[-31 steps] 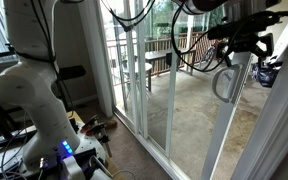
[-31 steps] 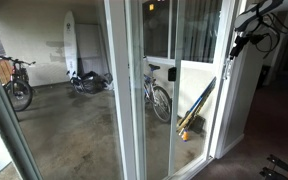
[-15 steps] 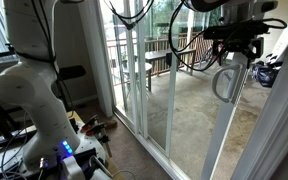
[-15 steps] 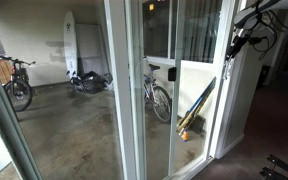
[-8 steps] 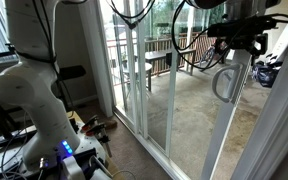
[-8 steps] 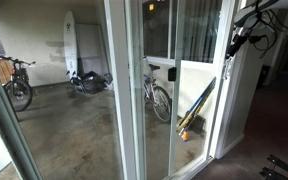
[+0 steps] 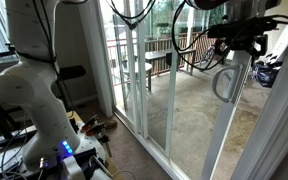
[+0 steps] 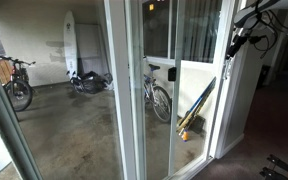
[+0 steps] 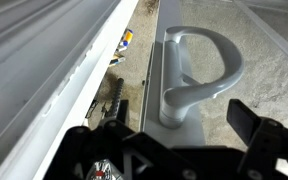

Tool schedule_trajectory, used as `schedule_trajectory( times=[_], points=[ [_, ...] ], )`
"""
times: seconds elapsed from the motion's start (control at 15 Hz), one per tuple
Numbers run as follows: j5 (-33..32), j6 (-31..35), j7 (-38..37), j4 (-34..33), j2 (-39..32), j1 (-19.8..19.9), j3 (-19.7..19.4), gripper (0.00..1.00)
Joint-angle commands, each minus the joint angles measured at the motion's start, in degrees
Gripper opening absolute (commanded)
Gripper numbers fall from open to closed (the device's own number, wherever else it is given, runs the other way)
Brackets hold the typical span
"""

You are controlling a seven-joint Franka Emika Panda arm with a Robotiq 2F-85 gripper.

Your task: Slide the glass door to the left.

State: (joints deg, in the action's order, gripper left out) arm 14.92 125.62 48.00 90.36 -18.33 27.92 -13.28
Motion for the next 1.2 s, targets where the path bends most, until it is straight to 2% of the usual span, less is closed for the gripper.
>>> schedule_trajectory(
  times=[0.0, 0.53, 0.93, 1.13],
  points=[
    [-0.1, -0.3, -0.1, -0.4, -0.2, 0.3, 0.2, 1.0],
    [-0.1, -0.3, -0.1, -0.4, -0.2, 0.3, 0.2, 1.0],
    [1.3, 8.8, 0.1, 8.4, 1.1, 0.1, 0.8, 1.0],
    [4.5, 12.9, 3.1, 14.6, 3.3, 0.3, 2.5, 1.0]
  ],
)
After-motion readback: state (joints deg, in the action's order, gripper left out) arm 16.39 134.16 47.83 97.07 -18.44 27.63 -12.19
